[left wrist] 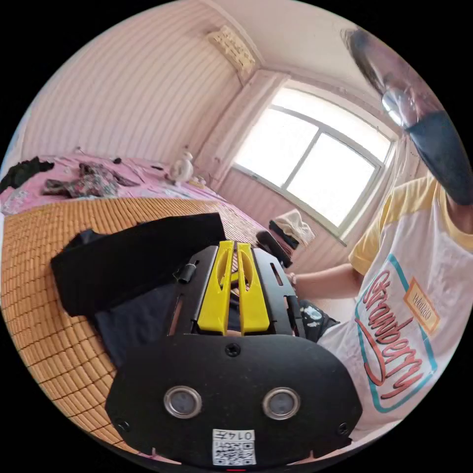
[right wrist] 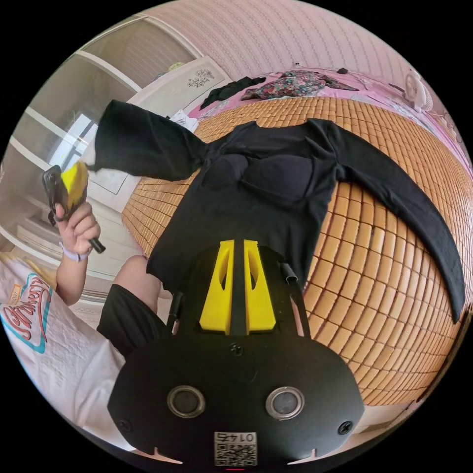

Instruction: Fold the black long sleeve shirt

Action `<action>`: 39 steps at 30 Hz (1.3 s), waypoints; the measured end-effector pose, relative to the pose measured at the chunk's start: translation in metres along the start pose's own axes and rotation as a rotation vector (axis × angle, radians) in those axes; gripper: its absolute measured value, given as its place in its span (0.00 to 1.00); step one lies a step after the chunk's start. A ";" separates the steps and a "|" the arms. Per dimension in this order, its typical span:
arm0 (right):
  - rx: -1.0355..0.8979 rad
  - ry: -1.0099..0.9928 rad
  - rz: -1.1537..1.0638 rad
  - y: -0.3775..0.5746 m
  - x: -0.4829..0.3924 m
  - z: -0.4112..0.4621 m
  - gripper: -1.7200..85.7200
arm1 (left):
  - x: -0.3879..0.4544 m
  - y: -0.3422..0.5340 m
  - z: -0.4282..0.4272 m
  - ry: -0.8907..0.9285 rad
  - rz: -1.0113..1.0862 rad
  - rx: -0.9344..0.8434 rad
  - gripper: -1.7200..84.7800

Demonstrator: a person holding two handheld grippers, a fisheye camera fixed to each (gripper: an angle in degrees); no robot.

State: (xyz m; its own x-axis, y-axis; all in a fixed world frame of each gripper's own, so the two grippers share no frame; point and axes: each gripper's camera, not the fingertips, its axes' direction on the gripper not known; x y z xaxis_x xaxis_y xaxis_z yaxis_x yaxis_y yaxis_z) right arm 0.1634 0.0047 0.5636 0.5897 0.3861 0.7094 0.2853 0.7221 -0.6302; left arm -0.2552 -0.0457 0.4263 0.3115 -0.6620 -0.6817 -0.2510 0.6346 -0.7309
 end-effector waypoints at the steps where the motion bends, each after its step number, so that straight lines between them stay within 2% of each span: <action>1: 0.001 0.009 0.020 0.005 0.004 -0.003 0.05 | -0.003 0.013 0.027 0.046 -0.055 -0.067 0.01; 3: 0.020 0.028 0.077 0.024 0.011 -0.014 0.06 | -0.008 0.035 0.054 0.035 -0.129 -0.124 0.01; 5: 0.024 0.041 0.067 0.032 0.006 -0.017 0.06 | -0.018 0.059 0.074 -0.084 -0.212 -0.195 0.01; 6: 0.010 0.060 0.026 0.035 -0.004 -0.015 0.07 | -0.021 0.063 0.078 -0.125 -0.224 -0.214 0.01; 8: -0.016 0.088 -0.074 0.036 -0.027 -0.008 0.07 | -0.030 0.073 0.089 -0.331 -0.231 -0.306 0.01; 11: -0.017 0.054 -0.243 0.033 -0.071 0.009 0.08 | -0.042 0.075 0.092 -0.472 -0.273 -0.292 0.01; 13: -0.030 0.036 -0.288 0.029 -0.090 0.021 0.09 | -0.053 0.077 0.096 -0.487 -0.324 -0.286 0.01; 16: -0.148 0.113 -0.344 0.027 -0.110 0.051 0.09 | -0.068 0.086 0.117 -0.425 -0.338 -0.338 0.01; 18: -0.135 0.184 -0.437 0.032 -0.126 0.047 0.09 | -0.070 0.089 0.121 -0.423 -0.359 -0.299 0.01; 22: -0.235 0.189 -0.489 0.024 -0.143 0.035 0.06 | -0.067 0.085 0.139 -0.474 -0.329 -0.309 0.01; 25: -0.190 0.162 -0.486 0.006 -0.157 -0.004 0.04 | -0.069 0.082 0.146 -0.484 -0.347 -0.298 0.01; 28: -0.067 0.114 -0.508 -0.025 -0.175 -0.058 0.03 | -0.070 0.079 0.144 -0.495 -0.330 -0.243 0.01; 32: 0.186 0.091 -0.536 -0.059 -0.211 -0.147 0.03 | -0.079 0.070 0.130 -0.515 -0.332 -0.158 0.01; 36: 0.364 0.128 -0.493 -0.031 -0.225 -0.217 0.02 | -0.093 0.063 0.120 -0.543 -0.326 -0.084 0.01; 39: 0.332 0.216 -0.405 0.010 -0.211 -0.222 0.02 | -0.115 0.058 0.116 -0.550 -0.361 -0.071 0.02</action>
State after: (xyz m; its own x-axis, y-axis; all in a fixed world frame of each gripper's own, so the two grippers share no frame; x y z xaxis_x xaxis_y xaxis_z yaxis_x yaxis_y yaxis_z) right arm 0.2102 -0.1970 0.3377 0.6338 -0.0599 0.7712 0.2885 0.9434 -0.1638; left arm -0.1992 0.1135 0.4664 0.8054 -0.5162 -0.2914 -0.0970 0.3701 -0.9239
